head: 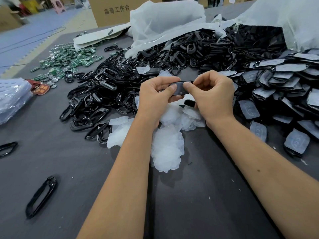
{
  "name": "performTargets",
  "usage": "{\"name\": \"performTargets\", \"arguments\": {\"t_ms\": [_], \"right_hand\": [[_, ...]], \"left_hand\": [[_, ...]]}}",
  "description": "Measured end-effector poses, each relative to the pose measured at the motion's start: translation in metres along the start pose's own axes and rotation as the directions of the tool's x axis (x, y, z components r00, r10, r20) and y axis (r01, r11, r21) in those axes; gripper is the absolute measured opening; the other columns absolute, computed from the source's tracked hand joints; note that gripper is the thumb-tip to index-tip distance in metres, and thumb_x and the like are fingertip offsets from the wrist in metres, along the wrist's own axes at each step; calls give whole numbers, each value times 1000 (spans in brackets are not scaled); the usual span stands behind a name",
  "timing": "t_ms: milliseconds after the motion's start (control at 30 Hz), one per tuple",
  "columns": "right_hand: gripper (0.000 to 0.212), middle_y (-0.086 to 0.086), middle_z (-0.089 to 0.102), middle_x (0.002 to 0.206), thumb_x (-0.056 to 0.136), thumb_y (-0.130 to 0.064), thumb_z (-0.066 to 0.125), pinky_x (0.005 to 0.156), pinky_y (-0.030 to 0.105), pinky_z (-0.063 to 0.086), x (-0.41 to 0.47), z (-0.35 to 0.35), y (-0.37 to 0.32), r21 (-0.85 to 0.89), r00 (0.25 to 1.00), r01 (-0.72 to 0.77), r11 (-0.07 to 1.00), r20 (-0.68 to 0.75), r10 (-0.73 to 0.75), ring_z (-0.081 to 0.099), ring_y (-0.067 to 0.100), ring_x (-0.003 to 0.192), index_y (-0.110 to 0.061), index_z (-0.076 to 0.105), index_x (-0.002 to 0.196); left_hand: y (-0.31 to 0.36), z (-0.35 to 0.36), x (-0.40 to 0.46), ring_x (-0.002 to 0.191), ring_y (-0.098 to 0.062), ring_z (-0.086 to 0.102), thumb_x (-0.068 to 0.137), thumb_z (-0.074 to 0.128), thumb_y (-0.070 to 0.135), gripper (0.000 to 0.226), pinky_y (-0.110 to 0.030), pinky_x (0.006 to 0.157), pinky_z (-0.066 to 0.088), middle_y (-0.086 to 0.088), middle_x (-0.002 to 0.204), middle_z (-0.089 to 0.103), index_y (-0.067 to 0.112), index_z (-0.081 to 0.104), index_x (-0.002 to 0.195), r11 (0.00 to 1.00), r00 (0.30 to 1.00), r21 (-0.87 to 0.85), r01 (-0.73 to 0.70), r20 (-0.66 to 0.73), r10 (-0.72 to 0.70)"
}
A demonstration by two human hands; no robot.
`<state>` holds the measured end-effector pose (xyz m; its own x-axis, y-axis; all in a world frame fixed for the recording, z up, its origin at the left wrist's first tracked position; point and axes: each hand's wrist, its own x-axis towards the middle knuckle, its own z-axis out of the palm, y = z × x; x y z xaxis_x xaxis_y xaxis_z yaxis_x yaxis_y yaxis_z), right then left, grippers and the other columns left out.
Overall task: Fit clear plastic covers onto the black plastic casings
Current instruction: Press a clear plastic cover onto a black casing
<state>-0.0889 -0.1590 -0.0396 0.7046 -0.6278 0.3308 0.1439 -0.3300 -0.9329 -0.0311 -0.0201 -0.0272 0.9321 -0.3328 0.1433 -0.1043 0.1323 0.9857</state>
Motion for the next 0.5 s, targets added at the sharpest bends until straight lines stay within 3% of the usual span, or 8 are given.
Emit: {"name": "performTargets", "arguments": {"t_ms": [167, 300, 500], "right_hand": [[11, 2, 72, 72, 86, -12, 83, 46, 24, 49, 4, -6, -4, 268, 969, -189, 945, 208, 134, 65, 12, 58, -12, 72, 88], [8, 2, 71, 70, 88, -7, 80, 49, 22, 49, 5, -10, -6, 320, 957, -223, 921, 253, 144, 64, 12, 57, -11, 74, 85], [12, -2, 66, 68, 88, -1, 79, 51, 23, 49, 4, -10, -5, 322, 953, -216, 922, 275, 127, 59, 12, 56, -11, 72, 86]], "left_hand": [[2, -1, 0, 79, -31, 76, 96, 59, -11, 23, -27, 71, 61, -21, 94, 74, 6, 75, 98, 999, 1000, -39, -9, 30, 10], [3, 0, -2, 79, -28, 75, 95, 60, -11, 24, -28, 71, 61, -18, 92, 74, 7, 75, 96, 998, 999, -64, -7, 51, 10], [3, 0, -2, 84, -26, 75, 94, 61, -12, 23, -32, 74, 62, -25, 103, 72, 7, 75, 96, 999, 999, -39, -29, 40, 30]]}}
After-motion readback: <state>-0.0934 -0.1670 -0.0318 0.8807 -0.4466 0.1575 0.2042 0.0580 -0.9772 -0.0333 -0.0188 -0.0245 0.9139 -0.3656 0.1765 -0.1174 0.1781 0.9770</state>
